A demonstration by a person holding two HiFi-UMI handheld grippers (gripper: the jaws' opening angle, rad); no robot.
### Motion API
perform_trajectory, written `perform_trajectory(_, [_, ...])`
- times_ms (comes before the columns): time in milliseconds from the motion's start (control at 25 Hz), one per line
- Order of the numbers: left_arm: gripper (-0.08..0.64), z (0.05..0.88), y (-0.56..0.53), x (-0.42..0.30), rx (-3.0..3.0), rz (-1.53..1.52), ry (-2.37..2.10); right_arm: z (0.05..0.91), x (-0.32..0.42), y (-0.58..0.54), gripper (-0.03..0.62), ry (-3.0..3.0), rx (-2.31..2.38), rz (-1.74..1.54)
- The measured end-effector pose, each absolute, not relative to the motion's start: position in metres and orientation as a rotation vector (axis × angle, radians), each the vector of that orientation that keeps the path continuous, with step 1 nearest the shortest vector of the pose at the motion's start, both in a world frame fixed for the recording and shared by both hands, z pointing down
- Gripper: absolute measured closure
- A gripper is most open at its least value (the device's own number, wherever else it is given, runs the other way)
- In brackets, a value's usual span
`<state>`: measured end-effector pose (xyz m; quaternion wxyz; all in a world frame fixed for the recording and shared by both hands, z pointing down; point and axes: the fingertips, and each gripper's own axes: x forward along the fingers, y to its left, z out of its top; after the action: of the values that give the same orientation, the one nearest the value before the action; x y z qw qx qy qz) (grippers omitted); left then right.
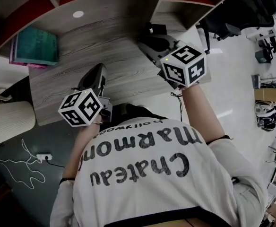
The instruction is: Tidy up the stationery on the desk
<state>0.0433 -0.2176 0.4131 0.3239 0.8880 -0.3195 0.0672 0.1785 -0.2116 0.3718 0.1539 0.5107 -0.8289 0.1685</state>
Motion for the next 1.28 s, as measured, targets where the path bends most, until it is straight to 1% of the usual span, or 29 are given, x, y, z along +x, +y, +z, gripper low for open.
perform_trajectory(120, [0.545,0.406,-0.199,0.073,2.345,0.175,-0.838,0.360,0.217,-0.197,0.526,-2.399,1.525,0.479])
perform_trajectory(600, [0.545,0.405,-0.168,0.073,2.308,0.125,-1.009,0.336,0.280,-0.201,0.526,-2.473,1.687,0.329])
perform_trajectory(1280, [0.545,0.412,-0.151,0.024,2.167,0.101,-1.292,0.334,0.290,-0.241,0.526,-2.584,1.780,0.196])
